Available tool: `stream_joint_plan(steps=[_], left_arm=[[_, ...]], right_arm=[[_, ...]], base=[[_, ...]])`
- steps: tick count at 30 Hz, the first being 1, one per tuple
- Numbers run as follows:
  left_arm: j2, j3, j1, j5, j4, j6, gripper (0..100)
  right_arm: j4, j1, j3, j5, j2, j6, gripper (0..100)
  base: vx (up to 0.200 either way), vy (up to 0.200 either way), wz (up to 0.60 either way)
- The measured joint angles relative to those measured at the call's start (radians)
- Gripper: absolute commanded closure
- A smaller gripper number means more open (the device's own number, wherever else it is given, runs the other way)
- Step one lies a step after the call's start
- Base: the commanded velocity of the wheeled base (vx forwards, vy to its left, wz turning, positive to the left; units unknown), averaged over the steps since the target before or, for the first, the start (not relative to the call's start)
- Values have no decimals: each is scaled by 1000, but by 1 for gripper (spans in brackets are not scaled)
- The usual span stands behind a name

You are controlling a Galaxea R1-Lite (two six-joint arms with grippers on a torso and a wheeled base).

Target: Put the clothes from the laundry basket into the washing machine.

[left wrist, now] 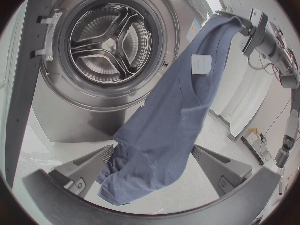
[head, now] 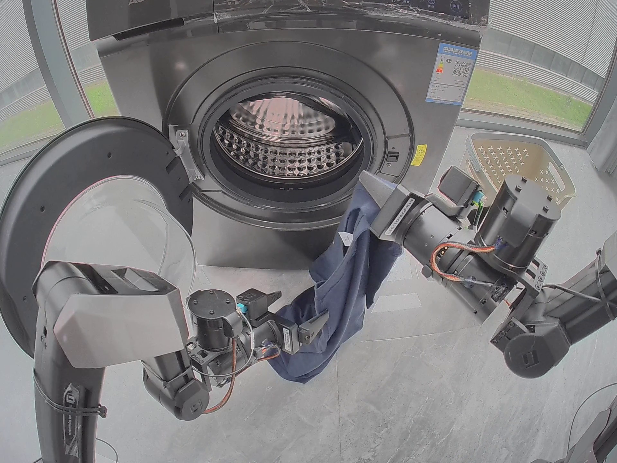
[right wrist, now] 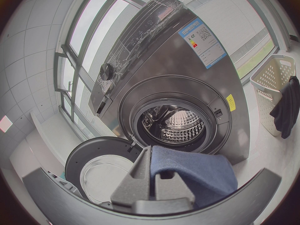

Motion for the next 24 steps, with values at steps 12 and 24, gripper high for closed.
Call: stream_joint_plan(steps=[12,24], left_arm=[[46,-58,-13,-3,0,-3,0],[89,-174,-7,-1,0,-5,100]], right_arm=[[2,-3,-19,0,1,-1,100],[-1,0,-11,-2,7,-1,100]], base=[[0,0,0],[0,0,0]])
